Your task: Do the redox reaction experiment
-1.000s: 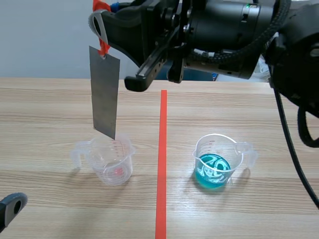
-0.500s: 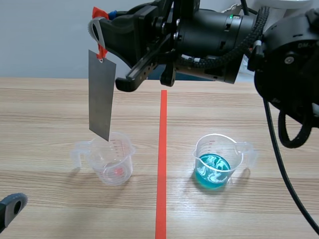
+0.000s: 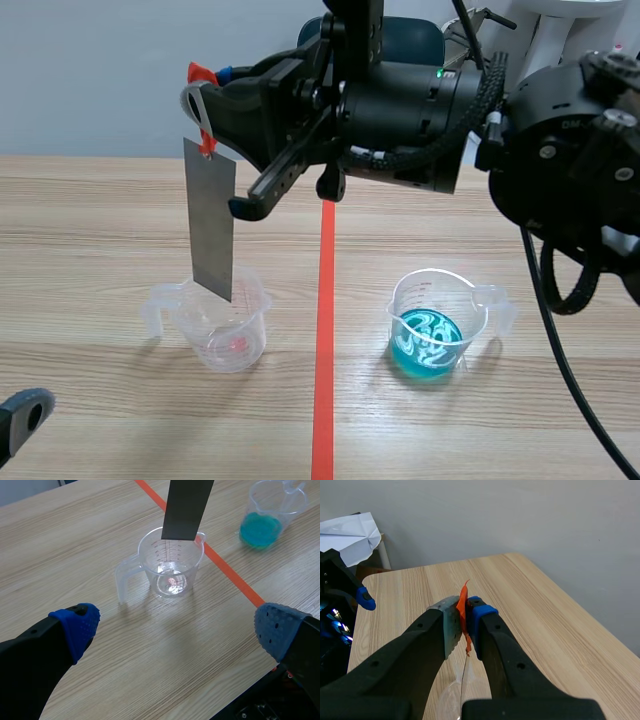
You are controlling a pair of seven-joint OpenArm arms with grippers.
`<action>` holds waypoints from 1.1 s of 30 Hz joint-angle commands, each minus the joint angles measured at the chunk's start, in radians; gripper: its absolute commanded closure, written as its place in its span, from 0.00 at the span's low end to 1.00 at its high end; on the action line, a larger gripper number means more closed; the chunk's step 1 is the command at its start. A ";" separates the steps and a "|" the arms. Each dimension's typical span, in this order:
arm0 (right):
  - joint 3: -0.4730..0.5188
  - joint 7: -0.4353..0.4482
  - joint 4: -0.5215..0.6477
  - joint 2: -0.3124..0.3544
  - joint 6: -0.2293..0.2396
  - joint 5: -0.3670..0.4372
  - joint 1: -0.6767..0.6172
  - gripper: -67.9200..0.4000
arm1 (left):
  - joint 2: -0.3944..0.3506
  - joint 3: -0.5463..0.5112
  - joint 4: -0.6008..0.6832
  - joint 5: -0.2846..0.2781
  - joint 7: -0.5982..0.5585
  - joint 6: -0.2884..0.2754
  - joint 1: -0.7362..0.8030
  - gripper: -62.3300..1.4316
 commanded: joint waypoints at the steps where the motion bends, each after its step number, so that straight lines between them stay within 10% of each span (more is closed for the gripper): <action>1: -0.005 0.011 0.003 -0.014 0.000 0.012 0.013 0.97 | 0.005 0.006 0.010 -0.006 -0.017 0.002 0.008 0.00; 33: -0.055 0.039 -0.077 -0.020 0.000 -0.030 0.011 0.97 | 0.005 0.006 0.010 -0.006 -0.018 0.002 0.008 0.00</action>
